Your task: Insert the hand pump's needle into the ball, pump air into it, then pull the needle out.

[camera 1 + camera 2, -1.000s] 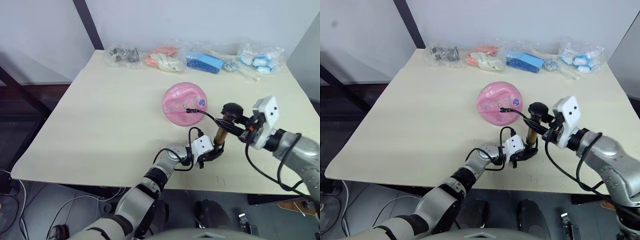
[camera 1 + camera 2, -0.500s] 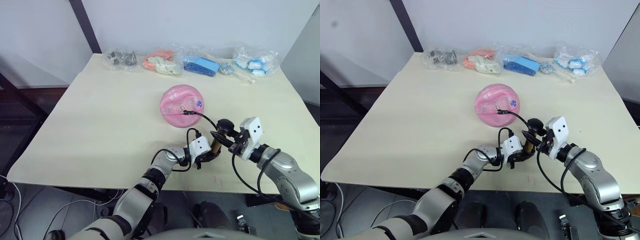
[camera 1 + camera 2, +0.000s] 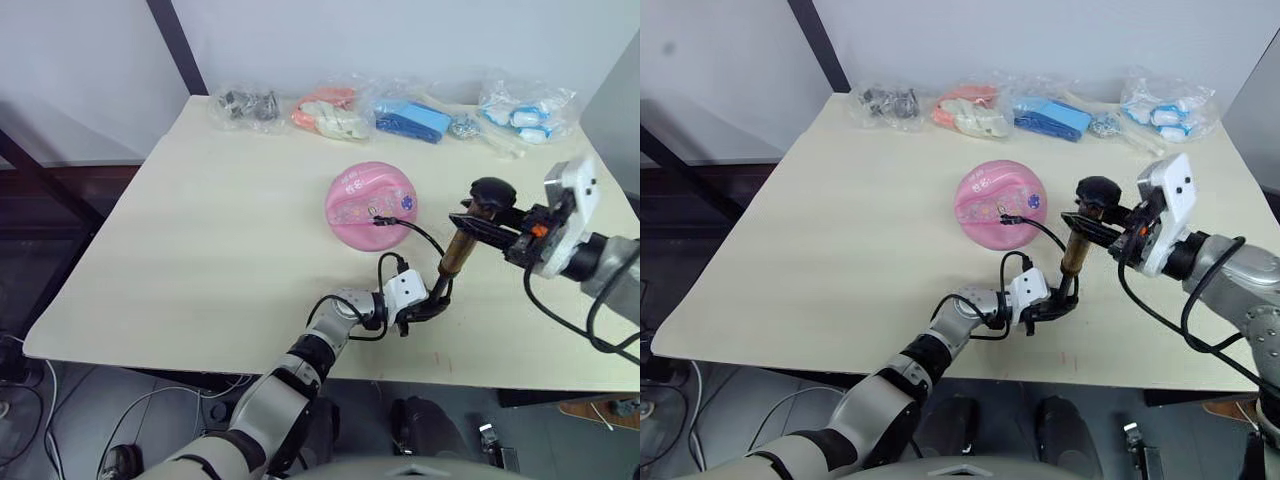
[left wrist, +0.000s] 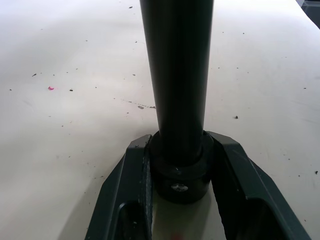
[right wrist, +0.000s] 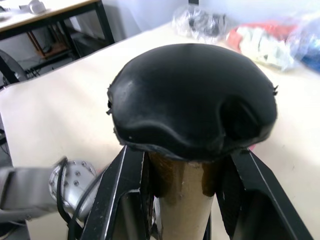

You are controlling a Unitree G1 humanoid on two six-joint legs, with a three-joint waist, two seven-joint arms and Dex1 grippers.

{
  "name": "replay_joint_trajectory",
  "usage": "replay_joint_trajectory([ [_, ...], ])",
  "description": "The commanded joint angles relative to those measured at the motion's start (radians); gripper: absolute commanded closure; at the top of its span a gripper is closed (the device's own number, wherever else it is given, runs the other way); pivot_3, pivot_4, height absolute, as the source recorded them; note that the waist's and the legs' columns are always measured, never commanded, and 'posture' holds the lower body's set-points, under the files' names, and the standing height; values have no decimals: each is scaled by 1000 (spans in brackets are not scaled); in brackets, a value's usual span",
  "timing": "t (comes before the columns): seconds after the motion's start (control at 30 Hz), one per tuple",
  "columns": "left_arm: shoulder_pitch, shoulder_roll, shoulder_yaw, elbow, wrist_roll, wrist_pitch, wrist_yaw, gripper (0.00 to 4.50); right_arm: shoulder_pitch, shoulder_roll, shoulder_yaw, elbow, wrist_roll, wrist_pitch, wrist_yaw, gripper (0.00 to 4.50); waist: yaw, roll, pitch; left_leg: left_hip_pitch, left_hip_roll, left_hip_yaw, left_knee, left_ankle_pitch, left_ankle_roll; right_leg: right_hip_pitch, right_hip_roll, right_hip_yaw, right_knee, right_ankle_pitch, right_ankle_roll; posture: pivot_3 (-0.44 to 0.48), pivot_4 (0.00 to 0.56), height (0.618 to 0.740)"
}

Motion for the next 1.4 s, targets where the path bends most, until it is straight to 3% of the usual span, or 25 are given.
replay_joint_trajectory([
  [0.03, 27, 3, -31, 50, 31, 27, -10, 3376, -89, -75, -136, -26, 128, 9, -42, 3447, 0, 0, 1, 0, 0, 0, 0, 0, 0, 0, 0, 0, 0, 0, 0, 0, 150, 740],
  [0.13, 27, 3, -30, 50, 30, 26, -11, 3376, -95, -104, -147, -18, 176, 17, -64, 3447, 0, -1, 4, -2, 0, -1, 0, 0, 0, -1, 0, -1, 0, 0, 0, 0, 150, 740],
  [0.3, 29, 5, -28, 46, 30, 26, -15, 3376, 9, -71, -71, -36, 108, -17, -52, 3447, 1, -1, 4, -8, 0, 0, 1, 0, 0, -7, 0, -1, 1, 2, -2, 0, 150, 740],
  [0.47, 31, 10, -28, 38, 30, 28, -16, 3376, 186, 52, 140, 26, -124, -151, 6, 3447, -3, -6, 0, -5, 0, 0, 1, 0, 0, -5, 1, 0, 1, 1, -2, 0, 150, 740],
  [0.7, 33, 15, -27, 29, 27, 34, -12, 3376, 316, 151, 380, 202, -415, -333, 88, 3447, -10, -11, -6, 7, 4, 0, 0, 0, 0, 5, 5, 1, 1, -1, 2, 0, 150, 740],
  [0.87, 33, 17, -26, 27, 26, 37, -11, 3376, 371, 208, 461, 275, -526, -411, 125, 3447, -13, -14, -16, 8, 4, 1, -1, 0, 0, 5, 6, 1, 1, -2, 1, 0, 150, 740],
  [1.17, 32, 10, -24, 44, 29, 32, -6, 3376, 285, 167, 258, 122, -398, -321, 110, 3447, -4, -10, -14, 7, 4, 0, -1, 0, 0, 4, 5, 1, 1, -2, 1, 0, 150, 740],
  [1.4, 31, 0, -23, 63, 32, 20, 3, 3376, 108, 34, 1, -35, -91, -126, 32, 3447, 0, 0, -3, 3, 0, 1, 0, 0, 0, 1, 1, 2, 1, 0, 0, 0, 150, 740],
])
